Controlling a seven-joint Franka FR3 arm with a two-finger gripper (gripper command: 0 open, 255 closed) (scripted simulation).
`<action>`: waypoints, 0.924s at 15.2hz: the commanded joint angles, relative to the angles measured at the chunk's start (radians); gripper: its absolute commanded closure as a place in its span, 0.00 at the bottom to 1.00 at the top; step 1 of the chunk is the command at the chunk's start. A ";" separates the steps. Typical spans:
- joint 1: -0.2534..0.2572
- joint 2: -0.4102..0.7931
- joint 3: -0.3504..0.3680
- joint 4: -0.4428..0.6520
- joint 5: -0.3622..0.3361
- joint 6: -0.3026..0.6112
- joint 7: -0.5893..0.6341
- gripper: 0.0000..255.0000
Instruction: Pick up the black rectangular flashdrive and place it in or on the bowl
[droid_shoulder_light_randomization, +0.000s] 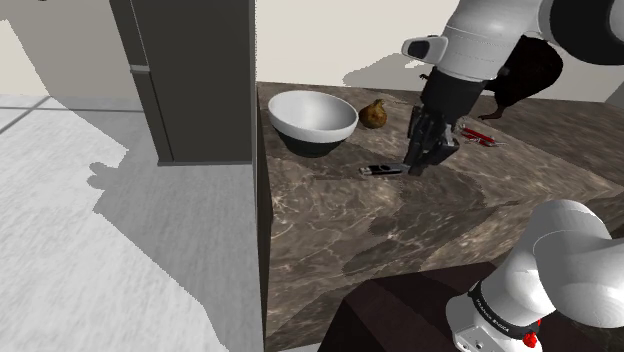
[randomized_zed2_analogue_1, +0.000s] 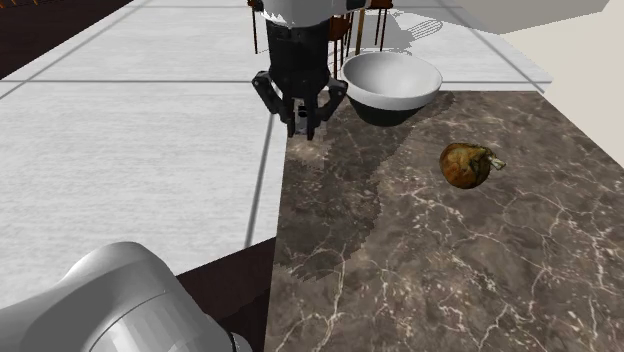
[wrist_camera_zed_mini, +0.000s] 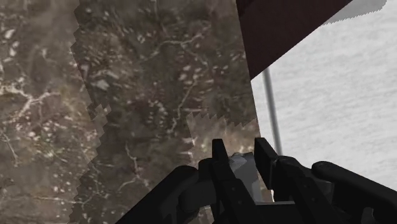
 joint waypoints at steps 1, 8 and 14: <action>-0.001 0.006 -0.003 0.032 -0.003 -0.027 -0.001 1.00; -0.004 0.032 -0.008 0.145 -0.008 -0.113 0.002 1.00; -0.006 0.062 -0.011 0.248 -0.011 -0.186 0.005 1.00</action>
